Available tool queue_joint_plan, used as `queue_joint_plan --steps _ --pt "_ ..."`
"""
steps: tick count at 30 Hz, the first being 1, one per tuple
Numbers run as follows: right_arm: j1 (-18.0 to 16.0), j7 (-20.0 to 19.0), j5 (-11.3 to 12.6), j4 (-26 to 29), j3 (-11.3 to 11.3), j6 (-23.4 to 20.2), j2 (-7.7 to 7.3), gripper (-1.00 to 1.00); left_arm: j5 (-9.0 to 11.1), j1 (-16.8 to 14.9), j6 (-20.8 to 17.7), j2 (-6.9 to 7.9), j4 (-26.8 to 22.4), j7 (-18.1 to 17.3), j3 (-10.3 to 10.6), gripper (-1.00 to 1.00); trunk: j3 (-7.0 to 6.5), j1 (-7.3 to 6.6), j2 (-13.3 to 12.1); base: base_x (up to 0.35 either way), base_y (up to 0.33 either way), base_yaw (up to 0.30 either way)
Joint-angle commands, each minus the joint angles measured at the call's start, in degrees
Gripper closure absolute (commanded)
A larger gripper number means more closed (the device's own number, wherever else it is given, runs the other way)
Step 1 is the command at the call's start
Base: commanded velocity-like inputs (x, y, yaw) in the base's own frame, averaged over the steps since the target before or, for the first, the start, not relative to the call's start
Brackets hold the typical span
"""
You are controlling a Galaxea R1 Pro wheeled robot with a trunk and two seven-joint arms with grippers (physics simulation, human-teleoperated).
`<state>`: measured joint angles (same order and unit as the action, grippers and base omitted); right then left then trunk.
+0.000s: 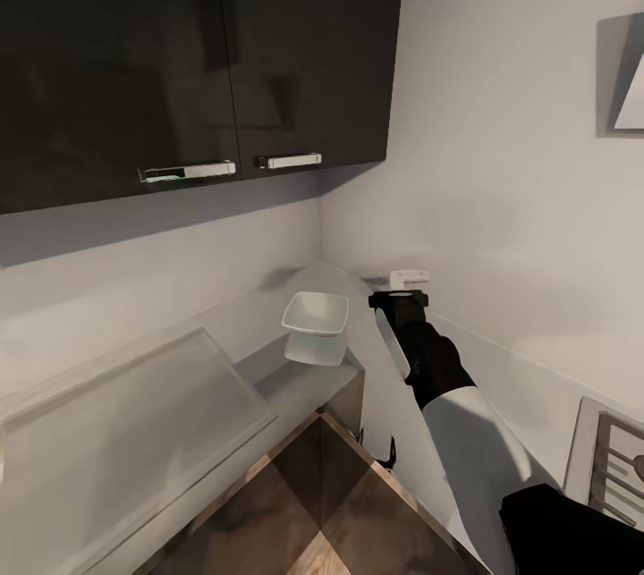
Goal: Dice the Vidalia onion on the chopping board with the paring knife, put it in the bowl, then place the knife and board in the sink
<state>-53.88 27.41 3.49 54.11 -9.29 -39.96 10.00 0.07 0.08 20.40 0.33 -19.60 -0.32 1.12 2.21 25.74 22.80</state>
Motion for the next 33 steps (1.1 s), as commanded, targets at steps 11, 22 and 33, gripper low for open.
queue_joint_plan --steps 11,22,33 --pt "0.0 0.5 0.4 0.0 -0.1 -0.2 0.00 -1.00 0.0 0.0 0.0 0.03 -0.1 0.0 0.1 -1.00 0.12 0.04 0.1 0.151 0.000 0.000" --pt "0.0 0.5 0.4 0.0 -0.1 -0.2 0.00 -1.00 0.0 0.0 0.1 0.03 -0.1 0.0 0.1 -1.00 0.12 0.04 0.1 0.281 0.000 0.000" --pt "0.0 0.6 0.4 0.0 -0.1 -0.3 0.00 -1.00 0.0 0.0 0.1 0.03 -0.1 0.0 0.4 -1.00 0.45 0.04 0.1 0.082 -0.003 0.000"
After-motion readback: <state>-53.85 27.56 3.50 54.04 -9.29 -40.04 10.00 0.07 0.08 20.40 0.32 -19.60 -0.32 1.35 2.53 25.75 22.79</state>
